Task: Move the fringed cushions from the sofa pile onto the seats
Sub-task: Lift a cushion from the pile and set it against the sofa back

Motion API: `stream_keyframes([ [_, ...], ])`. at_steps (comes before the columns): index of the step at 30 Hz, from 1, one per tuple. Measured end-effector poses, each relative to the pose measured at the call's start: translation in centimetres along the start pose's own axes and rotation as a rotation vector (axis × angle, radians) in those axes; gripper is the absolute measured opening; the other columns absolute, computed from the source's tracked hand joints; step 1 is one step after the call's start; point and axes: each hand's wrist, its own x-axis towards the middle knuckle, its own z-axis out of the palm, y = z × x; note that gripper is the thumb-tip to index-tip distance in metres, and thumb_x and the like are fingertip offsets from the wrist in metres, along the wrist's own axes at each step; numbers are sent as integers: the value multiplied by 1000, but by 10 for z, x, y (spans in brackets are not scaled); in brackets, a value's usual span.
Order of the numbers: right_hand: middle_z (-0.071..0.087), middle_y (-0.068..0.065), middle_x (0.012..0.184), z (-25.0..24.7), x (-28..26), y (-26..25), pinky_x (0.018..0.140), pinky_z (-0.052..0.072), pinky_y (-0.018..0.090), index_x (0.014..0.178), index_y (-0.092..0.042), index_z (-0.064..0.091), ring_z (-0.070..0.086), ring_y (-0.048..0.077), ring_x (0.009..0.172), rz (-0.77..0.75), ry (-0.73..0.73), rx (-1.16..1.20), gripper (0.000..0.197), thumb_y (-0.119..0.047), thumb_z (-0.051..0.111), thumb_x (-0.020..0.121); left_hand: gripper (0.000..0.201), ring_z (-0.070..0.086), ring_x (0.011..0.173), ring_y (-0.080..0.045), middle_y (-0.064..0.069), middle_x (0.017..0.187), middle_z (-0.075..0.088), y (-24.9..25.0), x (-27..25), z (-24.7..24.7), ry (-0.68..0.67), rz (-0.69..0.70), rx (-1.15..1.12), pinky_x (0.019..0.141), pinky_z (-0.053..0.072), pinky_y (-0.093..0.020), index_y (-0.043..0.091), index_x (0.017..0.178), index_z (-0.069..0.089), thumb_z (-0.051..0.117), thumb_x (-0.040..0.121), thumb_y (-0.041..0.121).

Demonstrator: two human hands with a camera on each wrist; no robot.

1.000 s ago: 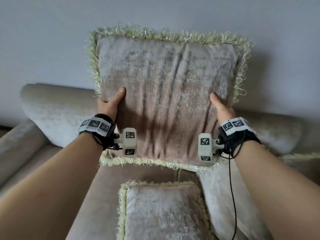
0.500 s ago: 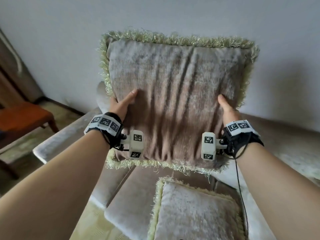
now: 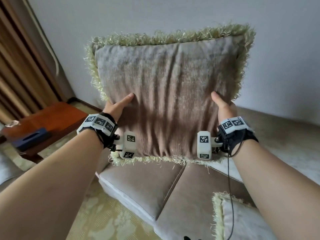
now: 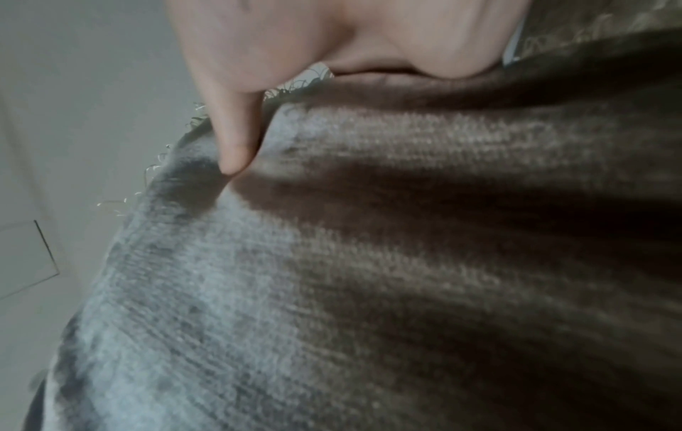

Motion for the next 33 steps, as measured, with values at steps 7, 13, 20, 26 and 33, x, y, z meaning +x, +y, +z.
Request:
stream_keyframes([
  [7,56,3,132,91,29,11,88,34,32,141,-12,45,51,21,105,23,-2,-32,87,-68,65,76,69,68,105,-21,-4,126,67,-13,90,-30,15,-1,-135,93,58,-37,11,143,50,77,89,46],
  [13,48,0,145,149,99,43,109,29,53,143,-29,42,46,29,129,186,-1,-84,129,-102,51,36,117,62,122,-25,0,130,61,-40,190,-14,35,-93,-169,114,48,-43,12,152,42,83,61,72],
  [20,54,-1,140,229,167,72,108,32,53,135,-28,54,52,27,124,232,42,-116,128,-102,50,31,134,59,129,-29,-6,141,59,-61,311,-6,37,-173,-100,116,44,-46,9,155,37,79,50,81],
  [26,45,-2,149,279,212,83,110,26,57,144,-30,44,43,28,133,293,103,-146,134,-105,44,33,152,60,130,-27,-5,146,59,-77,412,9,-52,-191,-83,117,44,-44,12,156,40,67,32,93],
  [33,43,3,150,332,249,127,109,26,58,146,-28,39,43,30,134,430,299,-101,141,-105,46,28,165,55,137,-29,-2,151,56,-128,542,35,-282,-393,7,120,37,-52,22,155,44,61,15,107],
])
